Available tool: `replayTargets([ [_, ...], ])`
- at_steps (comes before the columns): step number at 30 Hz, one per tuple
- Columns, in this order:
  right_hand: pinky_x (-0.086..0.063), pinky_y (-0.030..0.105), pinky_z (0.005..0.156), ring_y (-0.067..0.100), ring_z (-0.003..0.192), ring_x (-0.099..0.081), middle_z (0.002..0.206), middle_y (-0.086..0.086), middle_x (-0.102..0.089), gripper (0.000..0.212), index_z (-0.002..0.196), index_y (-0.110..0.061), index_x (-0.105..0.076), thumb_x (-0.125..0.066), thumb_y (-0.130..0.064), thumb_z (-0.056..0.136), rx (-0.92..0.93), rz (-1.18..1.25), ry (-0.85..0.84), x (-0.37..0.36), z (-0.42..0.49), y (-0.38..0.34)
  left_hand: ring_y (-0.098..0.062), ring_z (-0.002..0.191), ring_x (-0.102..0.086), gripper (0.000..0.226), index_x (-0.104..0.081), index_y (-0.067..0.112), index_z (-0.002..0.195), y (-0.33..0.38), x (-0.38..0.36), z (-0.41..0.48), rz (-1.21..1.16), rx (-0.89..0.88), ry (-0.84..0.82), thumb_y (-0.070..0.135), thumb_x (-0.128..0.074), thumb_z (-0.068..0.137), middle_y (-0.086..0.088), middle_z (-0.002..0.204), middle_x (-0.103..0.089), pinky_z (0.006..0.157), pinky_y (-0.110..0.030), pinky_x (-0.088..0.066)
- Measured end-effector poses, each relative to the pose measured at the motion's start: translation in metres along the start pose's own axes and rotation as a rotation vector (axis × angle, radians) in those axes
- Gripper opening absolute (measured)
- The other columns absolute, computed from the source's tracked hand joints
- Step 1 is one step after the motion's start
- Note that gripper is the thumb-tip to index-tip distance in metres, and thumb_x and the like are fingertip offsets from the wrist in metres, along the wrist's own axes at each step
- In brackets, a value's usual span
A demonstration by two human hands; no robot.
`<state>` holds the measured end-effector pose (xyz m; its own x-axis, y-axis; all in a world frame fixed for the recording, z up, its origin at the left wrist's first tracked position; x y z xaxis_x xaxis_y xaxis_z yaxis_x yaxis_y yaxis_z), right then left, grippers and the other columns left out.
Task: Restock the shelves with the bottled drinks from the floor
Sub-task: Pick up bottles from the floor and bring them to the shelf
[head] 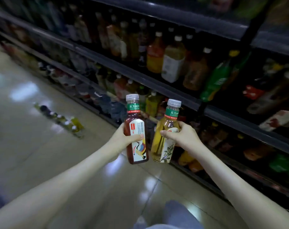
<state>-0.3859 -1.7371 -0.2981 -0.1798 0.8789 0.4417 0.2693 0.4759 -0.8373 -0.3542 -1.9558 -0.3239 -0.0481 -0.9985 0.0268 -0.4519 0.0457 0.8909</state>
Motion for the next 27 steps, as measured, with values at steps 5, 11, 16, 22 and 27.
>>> replayTargets([
  [5, -0.057, 0.032, 0.081, 0.005, 0.087, -0.066, 0.091, -0.015, -0.069, 0.039, 0.098, -0.032, -0.059, -0.084, -0.037, 0.067, 0.075, -0.034, -0.120, -0.101, 0.052, -0.064, -0.014, 0.080, -0.070, 0.051, -0.049, 0.012, 0.119, -0.003, 0.116, 0.022, -0.108, -0.004, 0.121, 0.006, -0.077, 0.077, -0.007, 0.102, -0.069, 0.064, -0.023, -0.055],
  [11, -0.053, 0.025, 0.080, -0.002, 0.085, -0.062, 0.088, -0.021, -0.063, 0.051, 0.105, -0.035, -0.051, -0.084, -0.039, 0.066, 0.220, -0.122, -0.256, -0.229, 0.146, -0.163, -0.019, 0.086, -0.071, 0.070, -0.052, 0.014, 0.116, 0.008, 0.268, 0.080, -0.139, -0.036, 0.237, 0.027, -0.083, 0.054, -0.006, 0.101, -0.071, 0.077, -0.035, -0.055],
  [16, -0.055, 0.031, 0.083, 0.006, 0.089, -0.067, 0.095, -0.012, -0.070, 0.049, 0.104, -0.033, -0.059, -0.083, -0.043, 0.062, 0.265, -0.127, -0.347, -0.346, 0.233, -0.261, -0.023, 0.088, -0.071, 0.067, -0.054, 0.015, 0.112, 0.037, 0.417, 0.112, -0.164, -0.044, 0.338, 0.027, -0.083, 0.053, -0.009, 0.102, -0.072, 0.078, -0.037, -0.056],
  [22, -0.054, 0.040, 0.089, 0.012, 0.092, -0.067, 0.099, -0.006, -0.071, 0.053, 0.106, -0.025, -0.063, -0.084, -0.043, 0.060, 0.283, -0.134, -0.448, -0.495, 0.298, -0.373, -0.017, 0.080, -0.072, 0.074, -0.047, 0.007, 0.121, 0.039, 0.596, 0.117, -0.244, -0.033, 0.516, 0.018, -0.087, 0.060, -0.003, 0.092, -0.072, 0.066, -0.029, -0.055],
  [27, -0.056, 0.042, 0.087, 0.012, 0.091, -0.069, 0.096, -0.006, -0.073, 0.072, 0.107, -0.023, -0.067, -0.079, -0.056, 0.044, 0.299, -0.103, -0.515, -0.621, 0.331, -0.451, -0.017, 0.080, -0.071, 0.060, -0.049, 0.012, 0.114, 0.034, 0.731, 0.140, -0.274, -0.020, 0.558, 0.020, -0.084, 0.066, -0.005, 0.097, -0.069, 0.065, -0.027, -0.054],
])
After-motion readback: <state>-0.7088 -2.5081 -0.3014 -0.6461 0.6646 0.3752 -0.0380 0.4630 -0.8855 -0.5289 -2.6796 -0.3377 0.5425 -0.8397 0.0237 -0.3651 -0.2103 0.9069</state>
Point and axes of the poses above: each hand's wrist, its own z-axis towards the middle knuckle, its own x-axis out of the back of the hand, y = z × x, the point moved 8 cm from there along z, towards the middle knuckle
